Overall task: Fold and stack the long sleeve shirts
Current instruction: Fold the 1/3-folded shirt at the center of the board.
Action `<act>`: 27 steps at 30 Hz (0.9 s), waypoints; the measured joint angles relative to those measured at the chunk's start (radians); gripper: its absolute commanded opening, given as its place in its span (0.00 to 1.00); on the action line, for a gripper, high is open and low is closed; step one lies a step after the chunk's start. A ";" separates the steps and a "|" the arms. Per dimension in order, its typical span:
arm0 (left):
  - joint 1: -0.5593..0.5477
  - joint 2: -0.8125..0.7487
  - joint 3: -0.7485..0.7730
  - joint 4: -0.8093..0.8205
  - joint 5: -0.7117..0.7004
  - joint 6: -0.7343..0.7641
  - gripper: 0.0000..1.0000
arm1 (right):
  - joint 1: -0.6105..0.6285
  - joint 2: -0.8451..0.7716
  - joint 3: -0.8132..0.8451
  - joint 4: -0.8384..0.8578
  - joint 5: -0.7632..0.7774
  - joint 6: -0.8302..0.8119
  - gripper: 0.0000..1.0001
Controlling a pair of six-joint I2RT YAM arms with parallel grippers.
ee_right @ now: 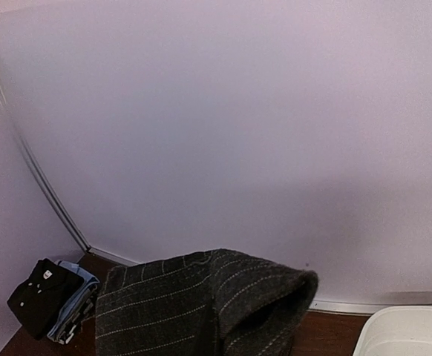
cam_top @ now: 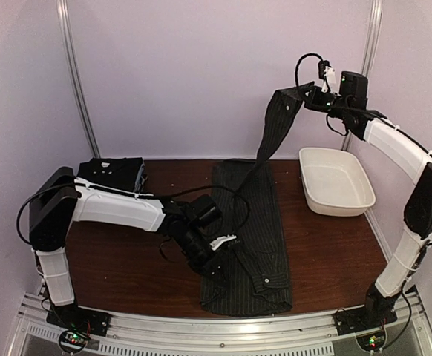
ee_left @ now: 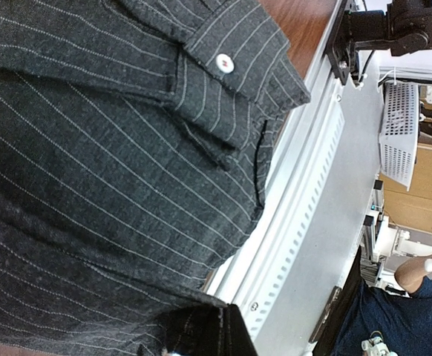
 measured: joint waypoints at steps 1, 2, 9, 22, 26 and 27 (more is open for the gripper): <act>-0.001 0.006 0.000 0.000 0.003 0.001 0.00 | 0.000 0.000 -0.001 0.000 -0.002 0.004 0.00; -0.001 0.011 0.001 0.000 0.005 0.002 0.00 | 0.000 0.000 -0.001 0.001 -0.003 0.007 0.00; -0.002 0.038 0.024 -0.002 0.019 0.013 0.04 | -0.007 -0.018 -0.050 0.014 -0.006 0.009 0.00; -0.003 0.043 0.069 0.010 0.052 0.016 0.23 | -0.009 -0.101 -0.207 -0.030 -0.185 -0.014 0.00; 0.002 0.043 0.069 0.010 0.049 0.014 0.23 | -0.007 -0.112 -0.246 -0.063 -0.285 -0.042 0.00; 0.005 0.042 0.069 0.010 0.046 0.009 0.23 | -0.002 -0.113 -0.255 -0.078 -0.305 -0.051 0.00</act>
